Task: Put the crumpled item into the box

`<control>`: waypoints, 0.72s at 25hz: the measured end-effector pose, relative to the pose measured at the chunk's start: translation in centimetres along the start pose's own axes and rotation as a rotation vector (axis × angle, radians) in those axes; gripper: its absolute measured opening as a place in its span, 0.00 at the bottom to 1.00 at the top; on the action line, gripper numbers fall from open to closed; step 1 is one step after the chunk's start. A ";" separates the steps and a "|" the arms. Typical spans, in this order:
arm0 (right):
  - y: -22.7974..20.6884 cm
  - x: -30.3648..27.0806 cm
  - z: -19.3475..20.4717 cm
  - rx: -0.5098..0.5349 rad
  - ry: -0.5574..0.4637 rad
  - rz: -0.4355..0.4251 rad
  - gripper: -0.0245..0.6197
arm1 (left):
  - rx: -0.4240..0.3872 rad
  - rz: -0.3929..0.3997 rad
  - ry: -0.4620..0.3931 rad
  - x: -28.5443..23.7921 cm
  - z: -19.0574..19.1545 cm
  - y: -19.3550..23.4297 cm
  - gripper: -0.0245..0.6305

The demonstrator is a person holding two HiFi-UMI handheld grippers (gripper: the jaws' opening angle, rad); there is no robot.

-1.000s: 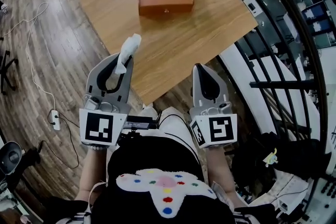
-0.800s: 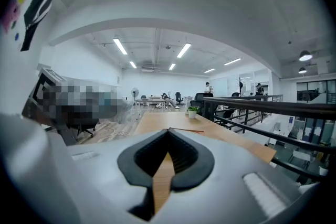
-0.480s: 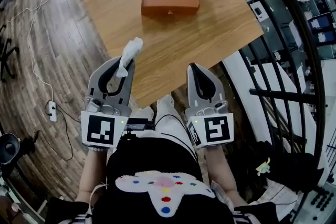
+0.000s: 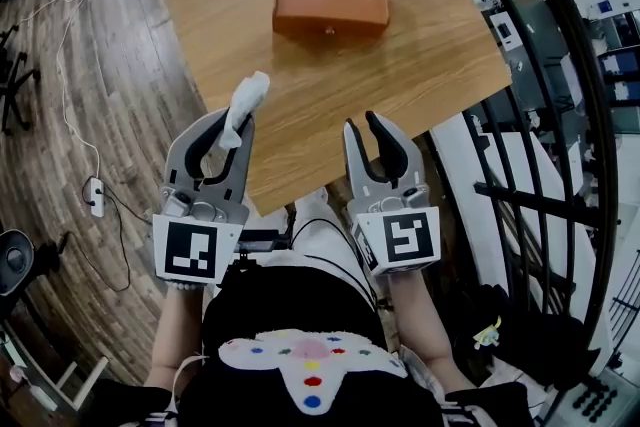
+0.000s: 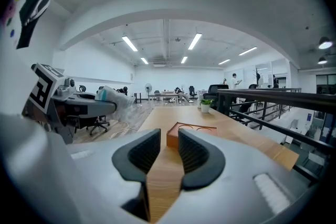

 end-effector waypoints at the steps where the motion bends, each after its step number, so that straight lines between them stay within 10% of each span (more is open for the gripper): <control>1: -0.4 -0.6 0.0 0.002 0.004 -0.008 0.19 | 0.008 -0.009 0.006 -0.4 0.0 0.2 0.14; 18: -5.5 -10.2 4.8 0.031 0.087 -0.059 0.19 | 0.041 -0.168 0.059 -3.5 2.3 1.8 0.14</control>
Point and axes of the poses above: the fingertips, and each gripper's own axes: x backward along the fingers, y to its left, z out of its underside, the point moved 8 cm from there along x, backward along the fingers, and after that the axes turned 1 degree about -y, right-handed, at the moved point
